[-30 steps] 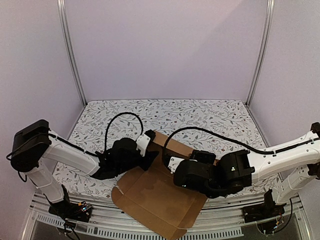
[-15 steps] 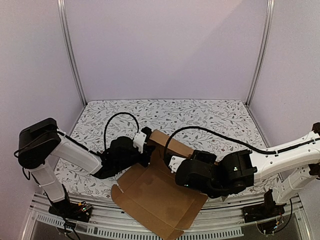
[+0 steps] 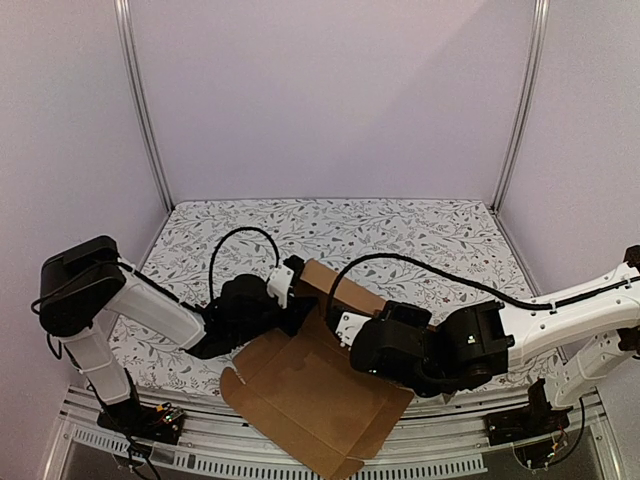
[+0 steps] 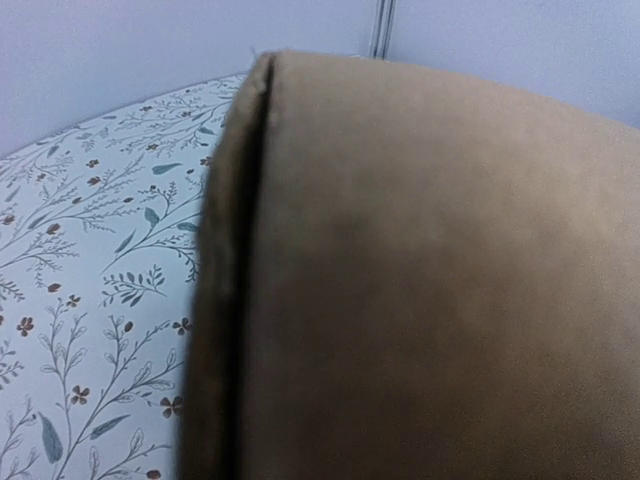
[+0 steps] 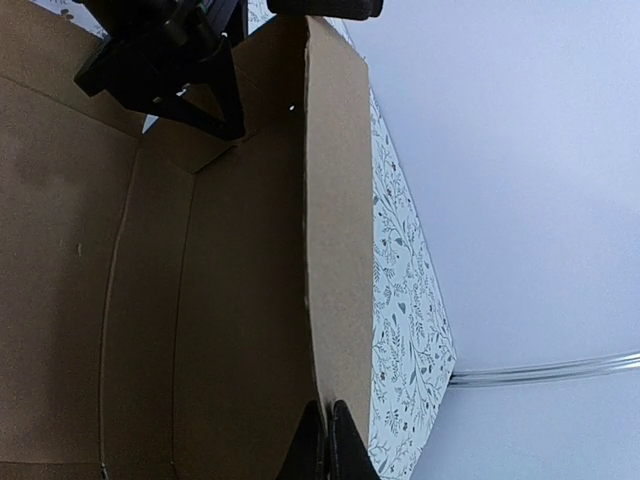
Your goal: Fold the paper box
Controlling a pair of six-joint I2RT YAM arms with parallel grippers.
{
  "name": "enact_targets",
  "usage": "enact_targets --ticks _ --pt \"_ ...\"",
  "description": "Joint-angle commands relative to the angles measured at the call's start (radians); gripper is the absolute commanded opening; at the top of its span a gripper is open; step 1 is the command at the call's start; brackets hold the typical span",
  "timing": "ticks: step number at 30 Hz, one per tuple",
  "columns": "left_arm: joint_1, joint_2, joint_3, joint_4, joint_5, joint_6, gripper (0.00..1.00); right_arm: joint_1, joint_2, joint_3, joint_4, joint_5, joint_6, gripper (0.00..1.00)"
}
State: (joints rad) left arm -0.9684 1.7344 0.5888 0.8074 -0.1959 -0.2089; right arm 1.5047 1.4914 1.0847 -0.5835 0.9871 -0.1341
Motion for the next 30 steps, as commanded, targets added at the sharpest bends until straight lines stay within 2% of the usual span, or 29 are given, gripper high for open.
enact_targets --ticks 1,11,13,16,20,22,23,27,30 --pt "-0.006 0.055 -0.017 -0.014 0.031 -0.03 0.32 0.017 0.013 -0.032 0.053 -0.123 0.04 0.0" --pt "-0.006 0.125 -0.015 0.044 -0.027 -0.036 0.33 0.017 0.002 -0.042 0.054 -0.13 0.063 0.0" --pt "-0.006 0.128 -0.025 0.072 -0.033 -0.034 0.31 0.017 0.0 -0.042 0.054 -0.13 0.065 0.0" --pt "-0.005 0.122 -0.06 0.158 -0.044 -0.032 0.25 0.017 -0.003 -0.042 0.055 -0.13 0.071 0.0" --pt "-0.006 0.11 -0.074 0.204 -0.045 -0.03 0.07 0.017 0.001 -0.042 0.06 -0.13 0.075 0.02" --pt "-0.006 0.101 -0.075 0.206 -0.04 -0.029 0.0 0.017 0.001 -0.04 0.063 -0.13 0.077 0.04" --pt "-0.006 0.096 -0.075 0.206 -0.037 -0.028 0.0 0.016 0.0 -0.039 0.065 -0.131 0.078 0.05" --pt "-0.006 0.064 -0.074 0.186 -0.011 -0.013 0.0 0.015 -0.01 -0.035 0.071 -0.132 0.086 0.16" --pt "-0.006 0.033 -0.067 0.148 0.007 0.003 0.0 0.011 -0.029 -0.025 0.079 -0.144 0.093 0.35"
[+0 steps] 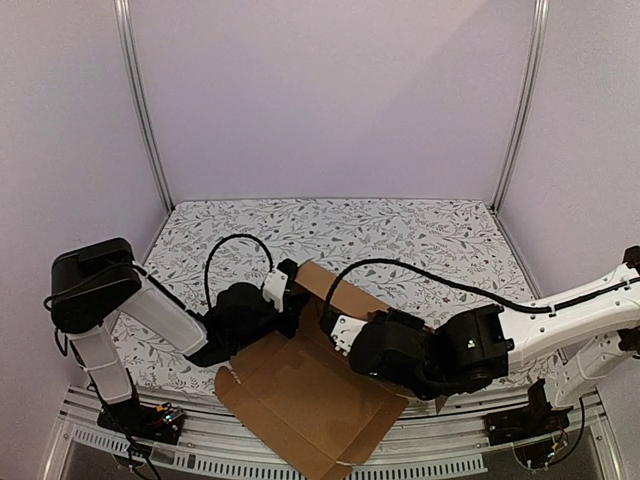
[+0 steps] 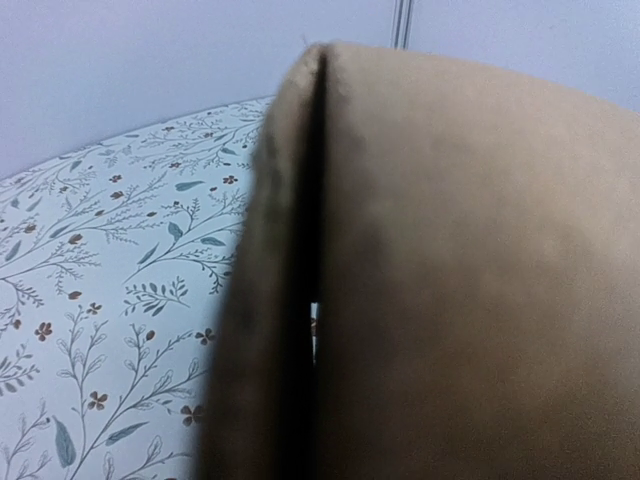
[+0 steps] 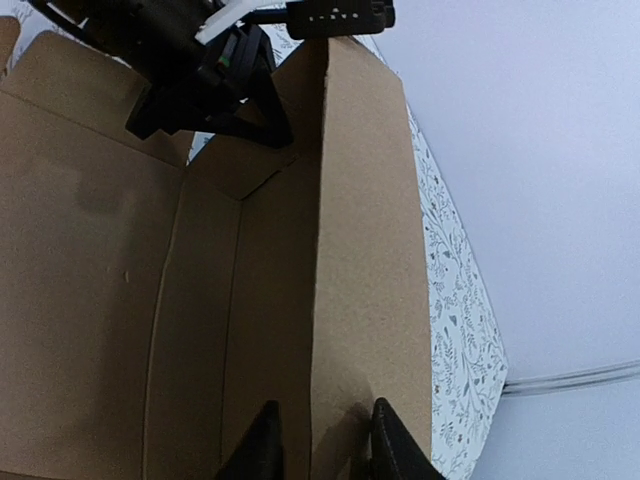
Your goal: Fold the paper box
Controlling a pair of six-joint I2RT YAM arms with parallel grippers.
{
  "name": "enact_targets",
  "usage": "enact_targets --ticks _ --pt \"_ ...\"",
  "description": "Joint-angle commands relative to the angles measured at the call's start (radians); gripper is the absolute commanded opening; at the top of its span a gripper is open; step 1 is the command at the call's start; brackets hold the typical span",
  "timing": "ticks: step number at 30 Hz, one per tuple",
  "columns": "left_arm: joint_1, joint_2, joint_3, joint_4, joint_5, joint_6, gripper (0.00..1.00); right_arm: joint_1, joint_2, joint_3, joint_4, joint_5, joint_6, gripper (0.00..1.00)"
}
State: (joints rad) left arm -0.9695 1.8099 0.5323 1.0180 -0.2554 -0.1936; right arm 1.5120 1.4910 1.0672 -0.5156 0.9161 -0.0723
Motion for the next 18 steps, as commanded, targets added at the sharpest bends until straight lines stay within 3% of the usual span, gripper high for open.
enact_targets --ticks 1,4,7,13,18 --pt "-0.005 -0.053 -0.008 -0.076 0.074 -0.004 0.0 -0.001 -0.035 -0.001 0.012 -0.088 0.033 0.42" --pt "-0.005 -0.074 0.004 -0.125 0.089 0.028 0.0 -0.015 -0.069 0.023 0.024 -0.159 0.042 0.62" --pt "-0.005 -0.087 0.024 -0.173 0.1 0.054 0.0 -0.028 -0.11 0.061 0.053 -0.244 0.027 0.73" --pt "-0.005 -0.091 0.066 -0.249 0.134 0.087 0.0 -0.086 -0.177 0.125 0.126 -0.428 0.006 0.8" --pt "-0.005 -0.078 0.096 -0.262 0.174 0.101 0.0 -0.166 -0.2 0.146 0.198 -0.475 0.031 0.82"
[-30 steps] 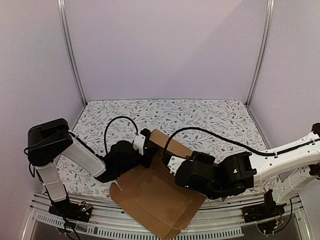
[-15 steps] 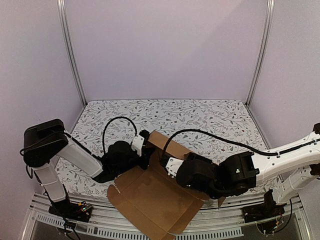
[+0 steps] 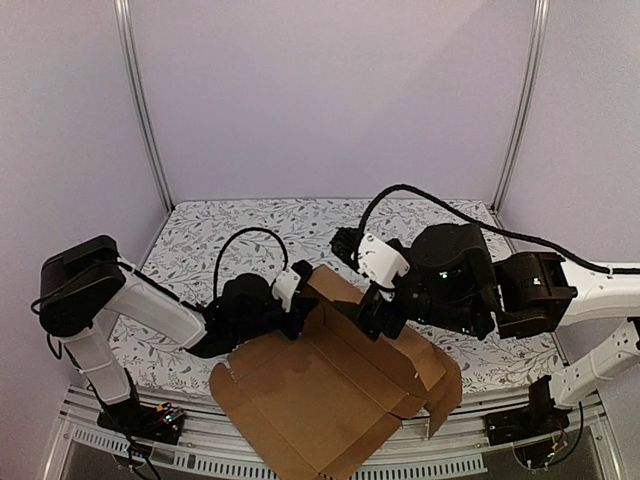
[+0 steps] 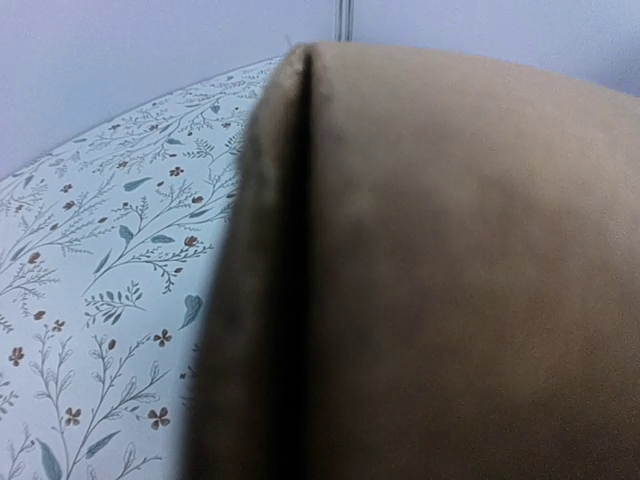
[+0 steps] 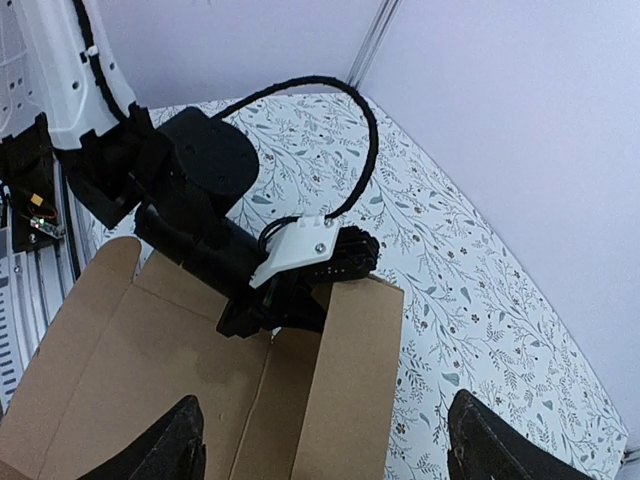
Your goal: Fold the paper box
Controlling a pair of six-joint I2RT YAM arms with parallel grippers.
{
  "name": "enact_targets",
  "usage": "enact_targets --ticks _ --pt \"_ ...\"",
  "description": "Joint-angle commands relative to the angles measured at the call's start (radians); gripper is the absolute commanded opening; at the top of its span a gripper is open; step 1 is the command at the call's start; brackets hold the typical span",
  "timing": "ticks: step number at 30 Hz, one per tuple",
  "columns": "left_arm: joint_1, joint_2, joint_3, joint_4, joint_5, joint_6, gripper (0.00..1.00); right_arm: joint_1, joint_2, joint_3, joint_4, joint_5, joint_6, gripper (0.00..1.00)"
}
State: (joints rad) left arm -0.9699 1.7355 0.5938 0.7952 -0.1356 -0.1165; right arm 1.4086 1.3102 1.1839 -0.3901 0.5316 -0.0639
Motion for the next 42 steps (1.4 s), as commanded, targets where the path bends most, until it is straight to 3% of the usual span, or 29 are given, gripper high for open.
enact_targets --ticks 1,5,13,27,42 --pt "-0.004 -0.001 0.04 -0.041 0.064 0.024 0.0 -0.09 -0.013 0.039 0.077 -0.097 0.04 0.81" --pt "-0.004 0.019 0.067 -0.041 0.088 0.027 0.0 -0.204 0.027 0.057 0.102 -0.161 0.156 0.68" --pt "-0.004 0.088 0.114 0.006 0.116 0.009 0.0 -0.343 0.17 0.056 0.227 -0.255 0.265 0.02" --pt "-0.004 0.158 0.141 0.071 0.094 -0.007 0.0 -0.384 0.364 0.007 0.375 -0.289 0.366 0.0" --pt "-0.004 0.098 0.03 0.184 0.078 -0.037 0.32 -0.358 0.402 -0.123 0.436 -0.282 0.455 0.0"
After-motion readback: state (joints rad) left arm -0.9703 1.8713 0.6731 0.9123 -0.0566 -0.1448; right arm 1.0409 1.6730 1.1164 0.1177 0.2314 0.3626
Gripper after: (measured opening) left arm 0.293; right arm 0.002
